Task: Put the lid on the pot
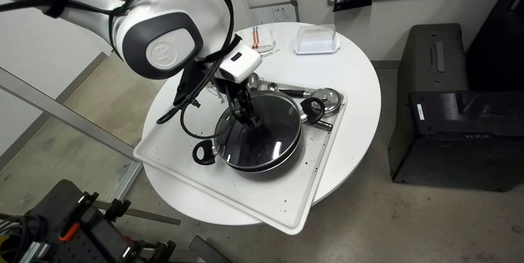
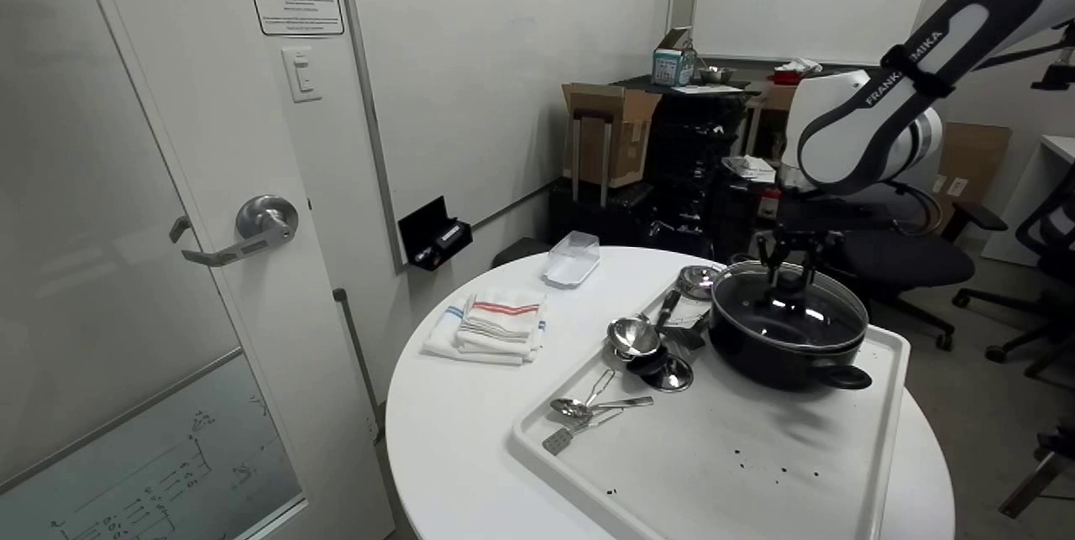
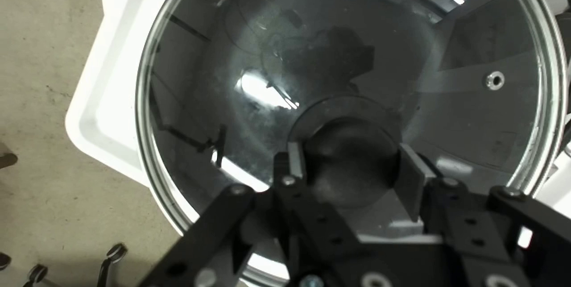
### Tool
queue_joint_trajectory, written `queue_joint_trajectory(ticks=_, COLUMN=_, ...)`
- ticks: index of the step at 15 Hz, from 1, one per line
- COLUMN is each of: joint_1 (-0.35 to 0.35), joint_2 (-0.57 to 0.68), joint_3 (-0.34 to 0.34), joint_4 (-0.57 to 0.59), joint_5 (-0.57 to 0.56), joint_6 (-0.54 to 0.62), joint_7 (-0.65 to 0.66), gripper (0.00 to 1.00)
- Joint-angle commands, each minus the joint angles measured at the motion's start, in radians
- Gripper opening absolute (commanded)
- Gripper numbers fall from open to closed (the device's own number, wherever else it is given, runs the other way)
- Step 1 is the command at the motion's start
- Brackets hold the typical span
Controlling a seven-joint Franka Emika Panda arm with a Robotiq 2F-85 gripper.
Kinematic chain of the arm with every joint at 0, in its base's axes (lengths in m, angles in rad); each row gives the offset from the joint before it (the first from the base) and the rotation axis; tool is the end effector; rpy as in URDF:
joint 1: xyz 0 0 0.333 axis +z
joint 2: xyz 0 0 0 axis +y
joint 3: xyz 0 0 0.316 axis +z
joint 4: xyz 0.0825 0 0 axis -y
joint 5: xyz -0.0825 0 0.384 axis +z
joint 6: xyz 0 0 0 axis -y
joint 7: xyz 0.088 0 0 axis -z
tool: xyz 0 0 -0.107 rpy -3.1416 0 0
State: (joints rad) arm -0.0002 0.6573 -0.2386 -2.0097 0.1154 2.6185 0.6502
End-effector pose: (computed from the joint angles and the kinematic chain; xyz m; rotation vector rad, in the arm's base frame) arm 0.5759 -0.1441 0.1284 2.7156 -1.3861 -0.0095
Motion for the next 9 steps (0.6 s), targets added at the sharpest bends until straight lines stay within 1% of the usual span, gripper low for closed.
queue_joint_trajectory(ticks=1, joint_1=-0.009, joint_2=-0.003, joint_3=0.005, joint_4=0.020, joint_5=0.023, joint_6=-0.024, joint_7=0.003, gripper=0.25)
queue_joint_trajectory(ticks=9, joint_1=-0.013, joint_2=0.013, joint_3=0.015, joint_4=0.025, joint_5=0.033, joint_6=-0.019, joint_7=-0.001, gripper=0.25)
